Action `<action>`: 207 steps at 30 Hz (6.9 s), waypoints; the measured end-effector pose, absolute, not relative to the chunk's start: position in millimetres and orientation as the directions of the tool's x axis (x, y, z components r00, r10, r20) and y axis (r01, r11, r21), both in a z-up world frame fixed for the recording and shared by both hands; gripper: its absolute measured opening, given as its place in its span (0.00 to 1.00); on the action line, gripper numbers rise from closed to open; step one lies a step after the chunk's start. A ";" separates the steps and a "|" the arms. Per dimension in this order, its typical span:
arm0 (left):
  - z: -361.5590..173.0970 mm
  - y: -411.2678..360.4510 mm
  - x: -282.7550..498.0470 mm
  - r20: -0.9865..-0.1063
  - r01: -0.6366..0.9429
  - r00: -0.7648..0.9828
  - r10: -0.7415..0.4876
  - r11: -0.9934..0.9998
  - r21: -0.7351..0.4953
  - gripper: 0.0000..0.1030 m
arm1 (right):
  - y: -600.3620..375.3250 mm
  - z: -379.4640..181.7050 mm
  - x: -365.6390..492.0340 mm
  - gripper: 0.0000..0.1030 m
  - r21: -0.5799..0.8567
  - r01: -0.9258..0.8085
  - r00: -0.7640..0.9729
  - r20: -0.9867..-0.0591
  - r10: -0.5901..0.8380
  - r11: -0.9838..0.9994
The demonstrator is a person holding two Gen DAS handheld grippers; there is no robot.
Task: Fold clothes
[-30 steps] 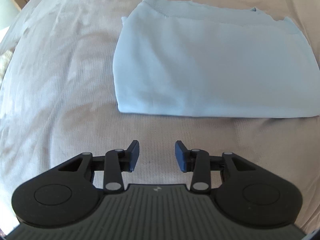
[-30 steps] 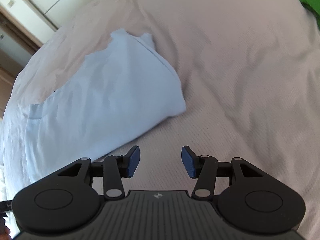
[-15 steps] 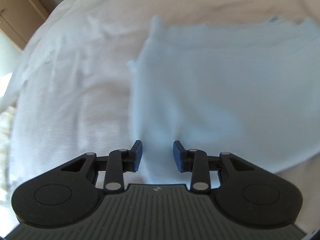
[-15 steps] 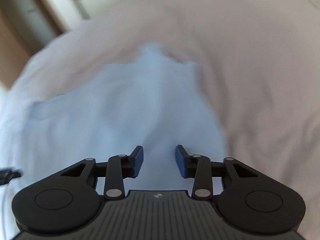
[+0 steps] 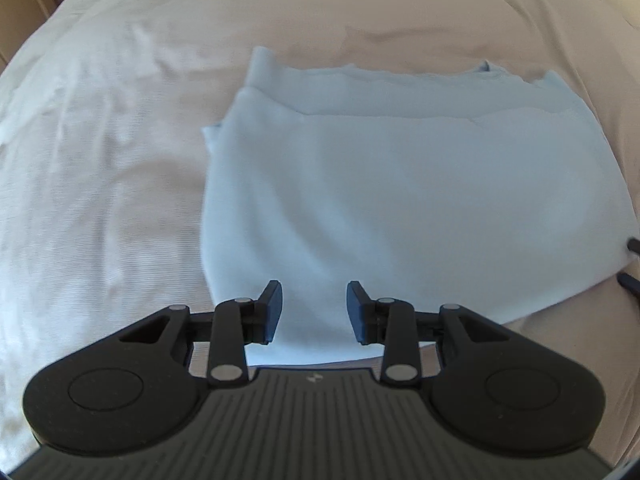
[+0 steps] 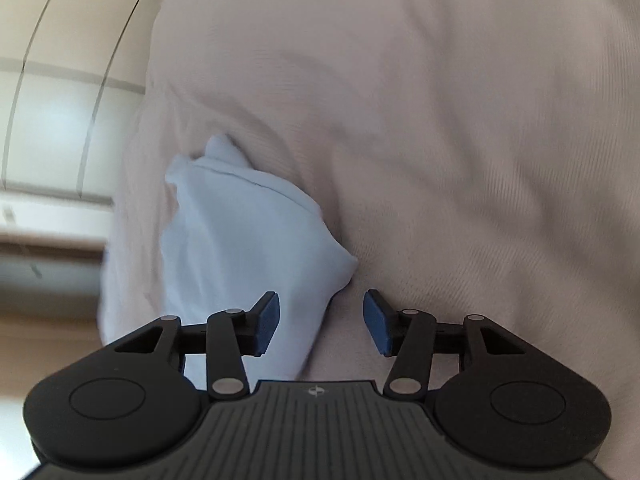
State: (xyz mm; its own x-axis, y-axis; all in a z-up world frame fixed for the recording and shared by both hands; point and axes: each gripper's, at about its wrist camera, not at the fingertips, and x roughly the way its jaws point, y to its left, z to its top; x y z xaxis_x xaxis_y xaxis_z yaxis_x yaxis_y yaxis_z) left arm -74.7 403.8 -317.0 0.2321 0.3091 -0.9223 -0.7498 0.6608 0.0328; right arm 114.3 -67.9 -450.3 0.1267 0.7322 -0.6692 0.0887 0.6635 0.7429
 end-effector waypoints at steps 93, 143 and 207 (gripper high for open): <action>-378.2 537.7 -132.6 -0.759 -0.720 0.645 0.089 0.404 -0.564 0.11 | 119.7 -387.6 13.1 0.49 0.471 -0.690 -0.084 -0.806 0.586 0.549; -304.8 493.1 -166.0 -0.808 -0.755 0.544 0.226 0.551 -0.355 0.16 | 87.4 -336.4 2.8 0.37 0.392 -0.827 -0.035 -0.750 0.660 0.402; -358.0 417.8 -92.6 -0.943 -0.834 0.153 0.295 0.550 0.037 0.15 | 100.7 -378.4 -70.0 0.48 0.175 -0.932 0.007 -0.865 0.502 0.316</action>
State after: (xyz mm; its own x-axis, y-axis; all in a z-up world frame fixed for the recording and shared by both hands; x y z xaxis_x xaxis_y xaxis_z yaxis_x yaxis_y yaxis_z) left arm -92.6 417.8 -358.0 0.1529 0.2951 -0.9431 -0.8343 0.5500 0.0369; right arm -70.0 100.7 -378.4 0.0075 0.5019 -0.8649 -0.9325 0.3159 0.1752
